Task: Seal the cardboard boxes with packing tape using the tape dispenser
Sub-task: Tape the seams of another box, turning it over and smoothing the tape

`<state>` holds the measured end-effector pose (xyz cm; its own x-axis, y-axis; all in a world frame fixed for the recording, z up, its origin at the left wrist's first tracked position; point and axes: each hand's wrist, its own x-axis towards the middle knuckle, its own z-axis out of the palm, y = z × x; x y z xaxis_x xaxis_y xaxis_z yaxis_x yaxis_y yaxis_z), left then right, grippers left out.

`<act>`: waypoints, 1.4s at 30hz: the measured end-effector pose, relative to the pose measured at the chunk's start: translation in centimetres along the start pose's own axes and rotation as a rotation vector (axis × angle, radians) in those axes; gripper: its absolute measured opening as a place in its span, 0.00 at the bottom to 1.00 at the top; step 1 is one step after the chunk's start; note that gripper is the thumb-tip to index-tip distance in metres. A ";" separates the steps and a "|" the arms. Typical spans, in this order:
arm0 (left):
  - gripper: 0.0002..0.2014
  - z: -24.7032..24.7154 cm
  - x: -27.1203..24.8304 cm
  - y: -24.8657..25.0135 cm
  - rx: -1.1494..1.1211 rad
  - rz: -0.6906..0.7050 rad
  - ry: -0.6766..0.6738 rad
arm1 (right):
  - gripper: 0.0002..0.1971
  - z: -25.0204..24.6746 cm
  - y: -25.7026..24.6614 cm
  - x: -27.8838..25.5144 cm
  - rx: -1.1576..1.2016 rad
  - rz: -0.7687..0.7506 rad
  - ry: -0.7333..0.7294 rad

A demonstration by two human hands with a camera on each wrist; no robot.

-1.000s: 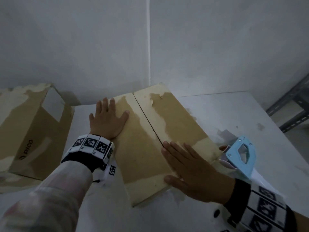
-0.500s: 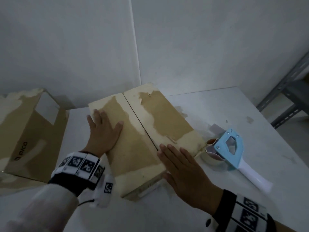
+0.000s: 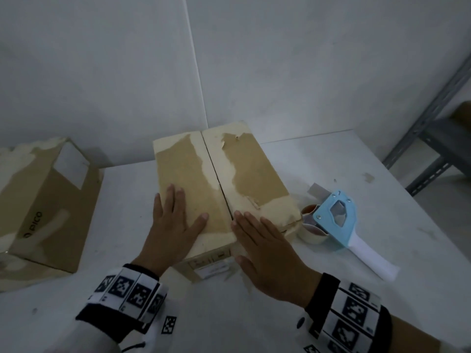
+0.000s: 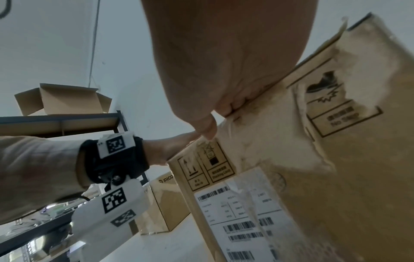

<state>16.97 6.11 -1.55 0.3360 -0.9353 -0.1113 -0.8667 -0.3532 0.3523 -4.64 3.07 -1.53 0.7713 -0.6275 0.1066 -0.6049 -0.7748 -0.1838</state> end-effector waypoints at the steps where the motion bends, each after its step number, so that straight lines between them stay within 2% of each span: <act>1: 0.52 -0.1 0.0 0.2 -0.002 -0.005 -0.013 | 0.26 -0.3 0.2 -0.3 0.029 -0.018 -0.019; 3: 0.48 -0.6 -0.2 0.9 -0.011 -0.010 -0.017 | 0.26 -1.4 0.9 -1.1 0.278 -0.079 -0.054; 5: 0.43 -1.1 -0.5 1.4 -0.050 -0.040 -0.022 | 0.26 -2.4 2.3 -2.2 0.531 -0.054 -0.009; 6: 0.41 -1.3 -0.6 1.5 -0.069 -0.052 -0.023 | 0.27 -2.7 3.0 -3.0 0.597 0.000 0.064; 8: 0.41 -1.5 -0.8 1.7 -0.080 -0.055 -0.020 | 0.27 -2.6 5.4 -4.6 0.579 0.173 0.245; 10: 0.41 -1.4 -0.9 1.8 -0.086 -0.053 -0.010 | 0.30 -1.8 8.4 -5.9 0.488 0.416 0.319; 12: 0.44 -1.3 -0.8 1.7 -0.087 -0.057 -0.016 | 0.35 -0.4 11.4 -7.0 0.327 0.617 0.266; 15: 0.51 -1.2 -0.8 1.5 -0.074 -0.043 -0.017 | 0.45 1.7 14.6 -8.4 0.276 0.840 0.024; 18: 0.48 -1.2 -0.9 1.6 -0.070 -0.059 -0.016 | 0.48 3.2 16.5 -9.0 0.253 0.943 -0.043; 21: 0.47 -1.4 -1.1 1.9 -0.068 -0.080 -0.029 | 0.43 3.8 17.3 -8.3 0.264 0.981 -0.022; 25: 0.47 -1.6 -1.1 2.0 -0.055 -0.085 -0.030 | 0.33 4.5 17.4 -8.0 0.214 0.934 -0.020; 28: 0.51 -1.6 -1.0 1.9 0.050 0.002 0.026 | 0.31 4.4 16.9 -8.3 0.240 0.917 0.002; 30: 0.49 -1.6 -1.1 2.1 0.047 0.018 0.038 | 0.30 4.1 16.4 -8.5 0.259 0.926 0.036; 33: 0.43 -1.7 -1.1 2.3 0.003 0.014 0.061 | 0.30 2.9 15.7 -8.6 0.304 0.952 0.131; 37: 0.41 -1.9 -1.1 3.0 0.062 0.066 0.180 | 0.26 -0.4 14.8 -7.8 0.462 0.964 0.316; 39: 0.39 -2.1 -1.2 3.4 0.095 0.057 0.199 | 0.22 -2.6 14.2 -7.1 0.544 0.930 0.391; 42: 0.33 -2.8 -1.1 3.7 0.122 0.027 0.181 | 0.18 -5.9 13.1 -6.2 0.639 0.794 0.538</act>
<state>14.38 5.91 2.53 0.3634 -0.9291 0.0689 -0.9106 -0.3386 0.2369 -18.50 -3.66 1.20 -0.0591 -0.9917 0.1139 -0.5534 -0.0624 -0.8306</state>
